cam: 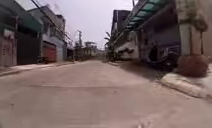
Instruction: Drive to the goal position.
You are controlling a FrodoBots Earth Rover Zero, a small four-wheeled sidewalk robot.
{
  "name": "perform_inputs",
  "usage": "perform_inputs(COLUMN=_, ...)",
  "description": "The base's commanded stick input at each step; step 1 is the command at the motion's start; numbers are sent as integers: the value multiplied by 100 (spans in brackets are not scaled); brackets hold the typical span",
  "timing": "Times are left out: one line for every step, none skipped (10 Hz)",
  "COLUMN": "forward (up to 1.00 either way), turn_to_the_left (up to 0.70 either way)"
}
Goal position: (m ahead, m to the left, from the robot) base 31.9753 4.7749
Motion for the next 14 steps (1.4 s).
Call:
perform_inputs(forward=100, turn_to_the_left=1)
perform_inputs(forward=100, turn_to_the_left=1)
perform_inputs(forward=100, turn_to_the_left=29)
perform_inputs(forward=100, turn_to_the_left=32)
perform_inputs(forward=100, turn_to_the_left=1)
perform_inputs(forward=100, turn_to_the_left=1)
perform_inputs(forward=100, turn_to_the_left=1)
perform_inputs(forward=100, turn_to_the_left=1)
perform_inputs(forward=100, turn_to_the_left=1)
perform_inputs(forward=100, turn_to_the_left=1)
perform_inputs(forward=100, turn_to_the_left=1)
perform_inputs(forward=100, turn_to_the_left=1)
perform_inputs(forward=100, turn_to_the_left=1)
perform_inputs(forward=100, turn_to_the_left=1)
